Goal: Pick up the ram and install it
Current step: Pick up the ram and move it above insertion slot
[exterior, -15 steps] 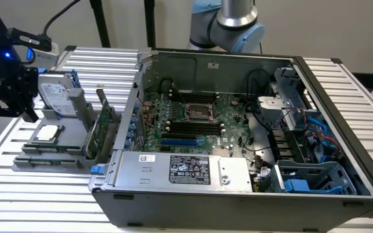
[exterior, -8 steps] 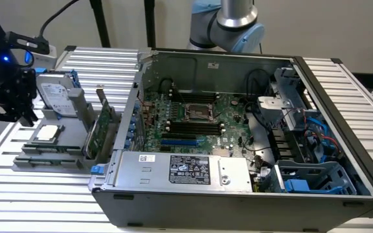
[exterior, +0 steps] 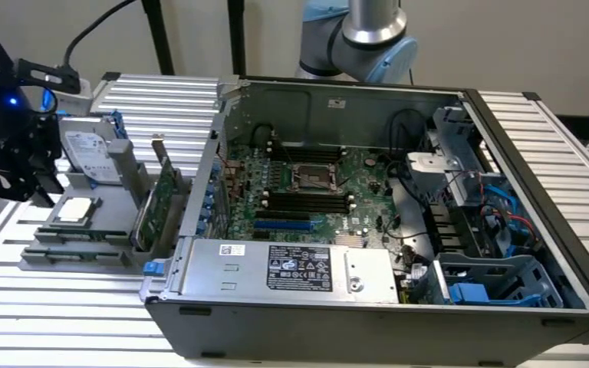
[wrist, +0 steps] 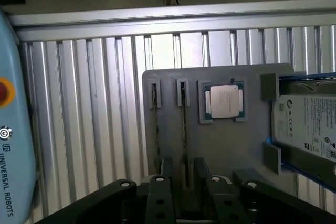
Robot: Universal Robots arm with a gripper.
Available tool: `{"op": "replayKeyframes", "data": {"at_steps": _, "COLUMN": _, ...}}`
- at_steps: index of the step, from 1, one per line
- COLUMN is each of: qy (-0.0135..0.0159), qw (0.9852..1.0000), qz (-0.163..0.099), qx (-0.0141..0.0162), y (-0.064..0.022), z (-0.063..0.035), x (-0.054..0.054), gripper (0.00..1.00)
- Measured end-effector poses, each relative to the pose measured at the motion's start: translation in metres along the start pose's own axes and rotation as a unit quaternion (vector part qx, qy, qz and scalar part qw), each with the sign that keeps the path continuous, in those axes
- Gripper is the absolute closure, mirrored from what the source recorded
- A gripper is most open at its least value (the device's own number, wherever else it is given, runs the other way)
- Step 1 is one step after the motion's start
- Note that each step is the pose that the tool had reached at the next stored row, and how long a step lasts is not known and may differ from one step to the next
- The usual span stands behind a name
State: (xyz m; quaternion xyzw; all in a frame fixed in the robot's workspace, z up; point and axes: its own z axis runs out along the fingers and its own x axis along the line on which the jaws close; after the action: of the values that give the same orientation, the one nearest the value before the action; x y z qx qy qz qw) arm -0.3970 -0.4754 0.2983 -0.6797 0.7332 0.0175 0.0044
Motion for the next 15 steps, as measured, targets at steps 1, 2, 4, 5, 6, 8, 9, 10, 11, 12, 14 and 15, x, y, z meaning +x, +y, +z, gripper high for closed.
{"op": "replayKeyframes", "data": {"at_steps": 1, "qy": -0.0002, "qw": 1.0, "qz": -0.001, "qx": 0.0, "y": -0.0001, "z": 0.0019, "x": 0.0, "gripper": 0.0}}
{"op": "replayKeyframes", "data": {"at_steps": 2, "qy": -0.0003, "qw": 1.0, "qz": -0.001, "qx": 0.0, "y": -0.0002, "z": 0.0037, "x": 0.001, "gripper": 0.0}}
{"op": "replayKeyframes", "data": {"at_steps": 4, "qy": -0.0006, "qw": 1.0, "qz": -0.002, "qx": -0.0001, "y": -0.0003, "z": 0.0072, "x": 0.002, "gripper": 0.0}}
{"op": "replayKeyframes", "data": {"at_steps": 5, "qy": -0.0007, "qw": 1.0, "qz": -0.002, "qx": -0.0002, "y": -0.0004, "z": 0.009, "x": 0.003, "gripper": 0.0}}
{"op": "replayKeyframes", "data": {"at_steps": 6, "qy": -0.0007, "qw": 1.0, "qz": -0.002, "qx": -0.0002, "y": -0.0005, "z": 0.0107, "x": 0.004, "gripper": 0.0}}
{"op": "replayKeyframes", "data": {"at_steps": 8, "qy": -0.001, "qw": 1.0, "qz": -0.003, "qx": -0.0002, "y": -0.0007, "z": 0.0143, "x": 0.006, "gripper": 0.0}}
{"op": "replayKeyframes", "data": {"at_steps": 9, "qy": -0.0011, "qw": 1.0, "qz": -0.003, "qx": -0.0002, "y": -0.0008, "z": 0.0161, "x": 0.007, "gripper": 0.0}}
{"op": "replayKeyframes", "data": {"at_steps": 10, "qy": -0.0011, "qw": 1.0, "qz": -0.003, "qx": -0.0002, "y": -0.0009, "z": 0.0178, "x": 0.008, "gripper": 0.0}}
{"op": "replayKeyframes", "data": {"at_steps": 11, "qy": -0.0012, "qw": 1.0, "qz": -0.003, "qx": -0.0001, "y": -0.001, "z": 0.0197, "x": 0.009, "gripper": 0.0}}
{"op": "replayKeyframes", "data": {"at_steps": 12, "qy": -0.0013, "qw": 1.0, "qz": -0.003, "qx": -0.0002, "y": -0.0011, "z": 0.0215, "x": 0.01, "gripper": 0.0}}
{"op": "replayKeyframes", "data": {"at_steps": 14, "qy": -0.0014, "qw": 1.0, "qz": -0.004, "qx": -0.0002, "y": -0.0014, "z": 0.0251, "x": 0.012, "gripper": 0.0}}
{"op": "replayKeyframes", "data": {"at_steps": 15, "qy": -0.0015, "qw": 1.0, "qz": -0.004, "qx": -0.0003, "y": -0.0015, "z": 0.0268, "x": 0.013, "gripper": 0.0}}
